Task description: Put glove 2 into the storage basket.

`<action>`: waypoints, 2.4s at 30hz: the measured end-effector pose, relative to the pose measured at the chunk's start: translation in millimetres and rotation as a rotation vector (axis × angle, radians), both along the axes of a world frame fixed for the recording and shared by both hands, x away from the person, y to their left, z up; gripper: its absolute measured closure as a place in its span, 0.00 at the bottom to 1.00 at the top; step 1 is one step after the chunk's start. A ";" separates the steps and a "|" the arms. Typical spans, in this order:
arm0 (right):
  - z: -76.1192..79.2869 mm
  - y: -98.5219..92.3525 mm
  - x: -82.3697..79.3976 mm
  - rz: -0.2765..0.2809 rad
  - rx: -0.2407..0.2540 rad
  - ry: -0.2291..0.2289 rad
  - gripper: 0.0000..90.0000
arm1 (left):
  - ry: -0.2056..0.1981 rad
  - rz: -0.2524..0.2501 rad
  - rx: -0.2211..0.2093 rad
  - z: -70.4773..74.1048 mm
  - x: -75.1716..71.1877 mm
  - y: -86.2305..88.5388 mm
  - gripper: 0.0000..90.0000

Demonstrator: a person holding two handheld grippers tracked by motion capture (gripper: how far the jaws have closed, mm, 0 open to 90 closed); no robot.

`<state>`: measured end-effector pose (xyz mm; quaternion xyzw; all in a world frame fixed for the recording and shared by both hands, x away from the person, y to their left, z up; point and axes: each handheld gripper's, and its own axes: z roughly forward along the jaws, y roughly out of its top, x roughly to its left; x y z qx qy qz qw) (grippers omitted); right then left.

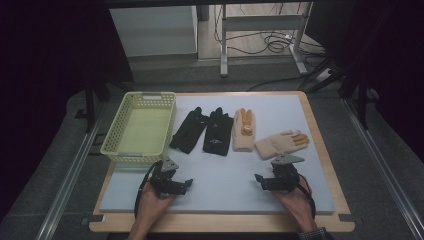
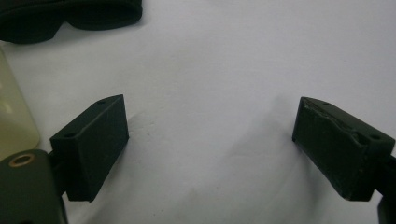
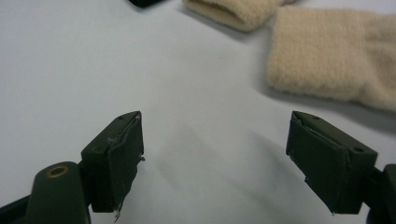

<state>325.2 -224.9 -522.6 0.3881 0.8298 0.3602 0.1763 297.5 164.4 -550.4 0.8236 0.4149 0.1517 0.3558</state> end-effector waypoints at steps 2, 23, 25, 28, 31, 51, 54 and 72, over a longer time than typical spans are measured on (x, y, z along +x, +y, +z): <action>0.9 2.3 1.8 0.008 -0.001 0.001 0.21 | 0.000 0.000 0.000 0.0 0.0 0.0 0.12; 10.5 53.3 28.7 0.108 -0.007 -0.006 0.32 | 0.000 0.000 0.000 0.0 -0.1 0.0 0.12; 12.2 57.8 32.6 0.125 -0.001 -0.006 0.34 | 0.000 0.000 0.000 0.0 -0.2 0.0 0.12; 13.6 62.3 36.8 0.149 0.005 -0.008 0.36 | 0.000 0.000 0.000 0.0 -0.2 0.0 0.12; 14.9 72.6 43.7 0.160 -0.003 -0.012 0.36 | 0.000 0.000 0.000 0.0 -0.2 0.0 0.12; 15.3 127.0 95.7 0.229 0.037 0.025 0.36 | 0.001 -0.002 0.002 0.0 0.0 0.3 0.12; 15.6 135.4 104.3 0.225 0.048 0.036 0.36 | 0.001 -0.001 -0.001 0.0 -0.1 0.1 0.12; 11.2 203.4 143.0 0.258 -0.011 0.005 0.50 | 0.002 -0.001 -0.002 -0.1 0.0 0.1 0.12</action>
